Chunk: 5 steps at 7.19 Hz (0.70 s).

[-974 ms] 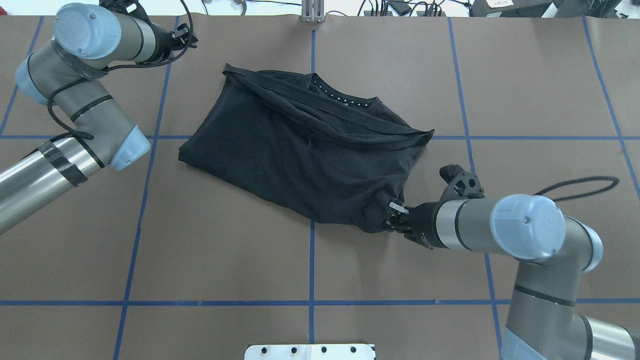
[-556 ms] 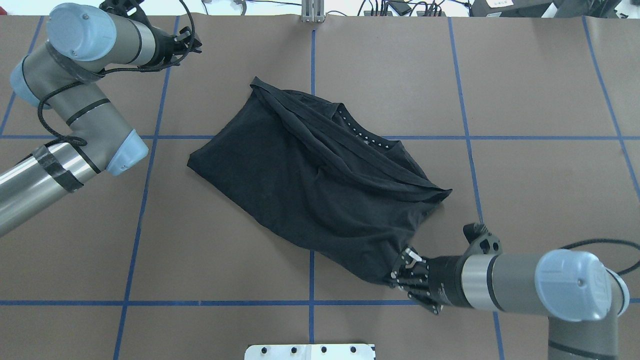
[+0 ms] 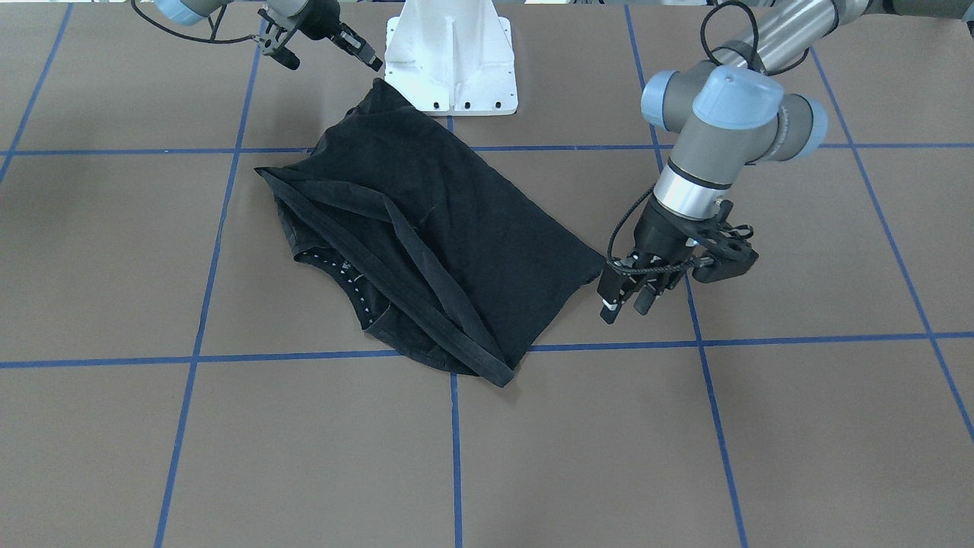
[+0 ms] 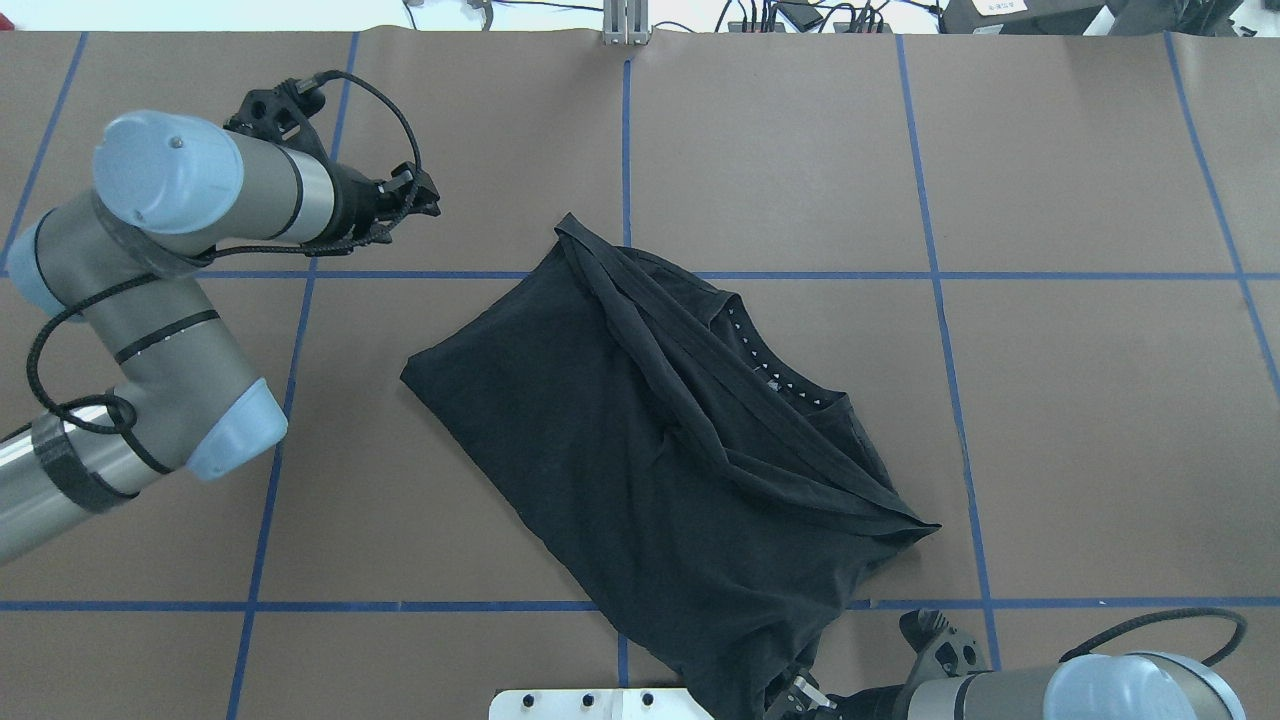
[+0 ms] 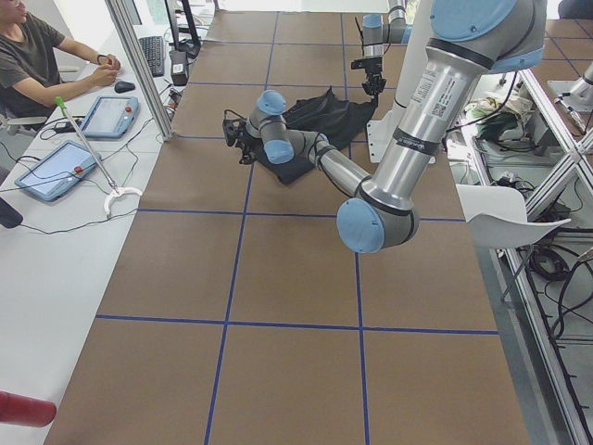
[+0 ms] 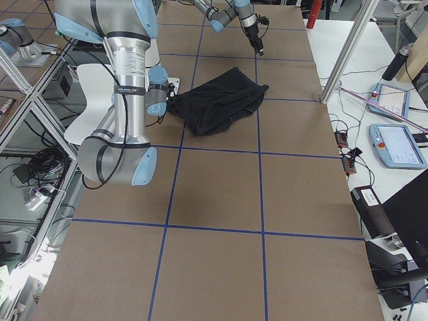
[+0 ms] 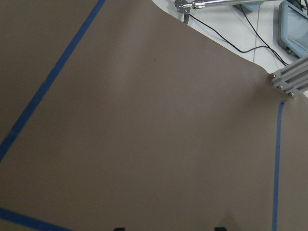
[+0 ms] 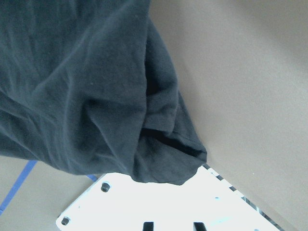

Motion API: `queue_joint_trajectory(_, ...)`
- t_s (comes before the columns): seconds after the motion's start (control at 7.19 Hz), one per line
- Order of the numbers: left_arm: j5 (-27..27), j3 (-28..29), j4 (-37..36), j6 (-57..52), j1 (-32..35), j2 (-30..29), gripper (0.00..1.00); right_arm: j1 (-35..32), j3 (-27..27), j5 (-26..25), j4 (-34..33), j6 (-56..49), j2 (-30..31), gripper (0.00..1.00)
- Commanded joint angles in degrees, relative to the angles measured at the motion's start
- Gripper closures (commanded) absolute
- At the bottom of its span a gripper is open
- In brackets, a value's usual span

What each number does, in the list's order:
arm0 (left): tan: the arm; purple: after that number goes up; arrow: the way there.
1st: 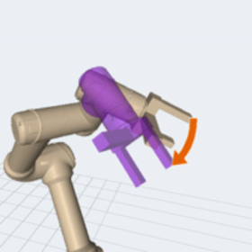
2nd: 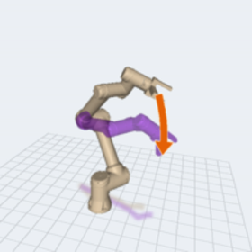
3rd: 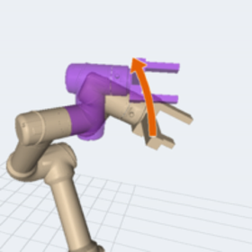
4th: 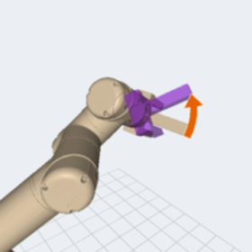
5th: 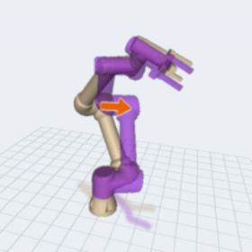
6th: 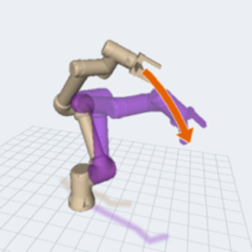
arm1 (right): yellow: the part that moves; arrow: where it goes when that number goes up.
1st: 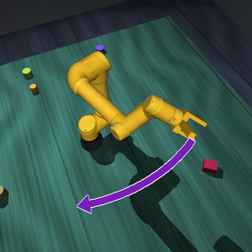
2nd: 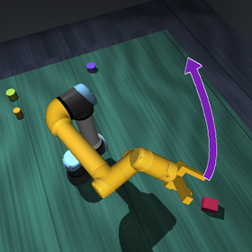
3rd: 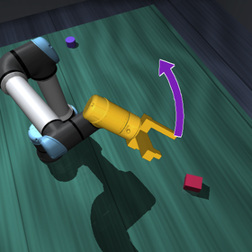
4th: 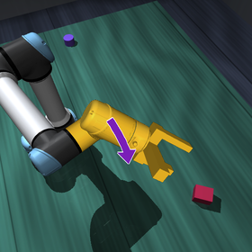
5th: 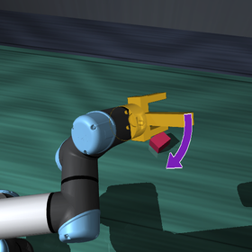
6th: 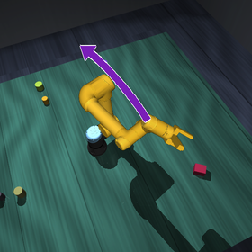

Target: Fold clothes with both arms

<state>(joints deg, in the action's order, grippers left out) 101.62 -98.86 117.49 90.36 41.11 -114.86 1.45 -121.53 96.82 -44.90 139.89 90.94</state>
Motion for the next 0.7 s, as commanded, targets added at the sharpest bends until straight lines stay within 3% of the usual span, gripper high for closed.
queue_joint_trajectory(0.0, -3.68, -12.35, -10.58, 4.1, -9.51, 4.36, 0.31, -3.26, -0.03, 0.73, -0.01, -0.75, 0.03, 0.0)
queue_joint_trajectory(0.28, -7.29, -12.85, -10.88, 8.58, -14.97, 7.36, 0.31, -15.45, 0.24, 7.64, -8.56, -5.55, -2.23, 0.0)
queue_joint_trajectory(0.56, -7.75, -11.71, -10.44, 9.13, -16.76, 7.29, 0.31, -26.1, 0.94, 11.27, -20.86, -15.41, -10.83, 0.0)
